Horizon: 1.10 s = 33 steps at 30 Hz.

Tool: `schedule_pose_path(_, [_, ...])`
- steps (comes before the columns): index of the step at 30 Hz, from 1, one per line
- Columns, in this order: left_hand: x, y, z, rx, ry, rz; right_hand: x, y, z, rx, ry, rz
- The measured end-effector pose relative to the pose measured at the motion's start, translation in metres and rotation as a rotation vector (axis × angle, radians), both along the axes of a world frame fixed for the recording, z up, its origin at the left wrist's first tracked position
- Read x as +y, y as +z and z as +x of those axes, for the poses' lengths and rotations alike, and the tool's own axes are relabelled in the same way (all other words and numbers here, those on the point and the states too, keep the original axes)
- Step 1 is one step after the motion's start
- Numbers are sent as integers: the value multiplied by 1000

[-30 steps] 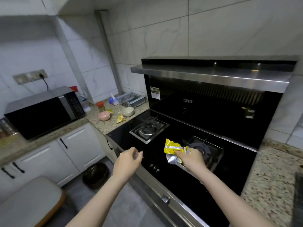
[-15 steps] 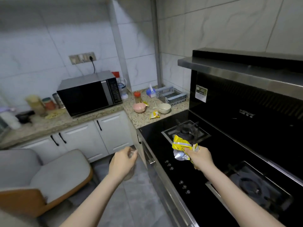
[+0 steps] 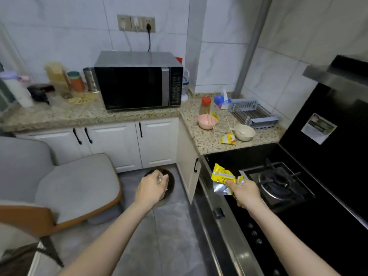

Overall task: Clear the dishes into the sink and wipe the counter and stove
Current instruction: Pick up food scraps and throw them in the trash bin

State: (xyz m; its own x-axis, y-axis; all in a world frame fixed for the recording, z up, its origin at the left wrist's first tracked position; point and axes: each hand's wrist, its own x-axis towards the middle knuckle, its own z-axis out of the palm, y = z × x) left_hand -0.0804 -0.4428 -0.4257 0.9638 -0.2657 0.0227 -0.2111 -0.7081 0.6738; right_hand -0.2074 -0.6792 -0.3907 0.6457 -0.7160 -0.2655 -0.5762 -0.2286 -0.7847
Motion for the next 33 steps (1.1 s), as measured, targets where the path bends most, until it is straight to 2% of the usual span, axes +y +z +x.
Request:
schedule_pose_path(7, [34, -26, 106, 128, 86, -73, 34, -28, 111, 59, 69, -46])
schedule_pose_path(15, [35, -44, 188, 219, 83, -108, 38, -55, 216, 90, 112, -21])
schedule_pose_path(22, [15, -66, 280, 323, 96, -59, 21, -110, 330, 93, 148, 118])
schedule_pose_path(27, [-5, -80, 345, 383, 108, -114, 6, -144, 394, 112, 211, 204])
schedule_pose_path(33, [-21, -106, 405, 586, 96, -289, -11, -170, 434, 184, 153, 259])
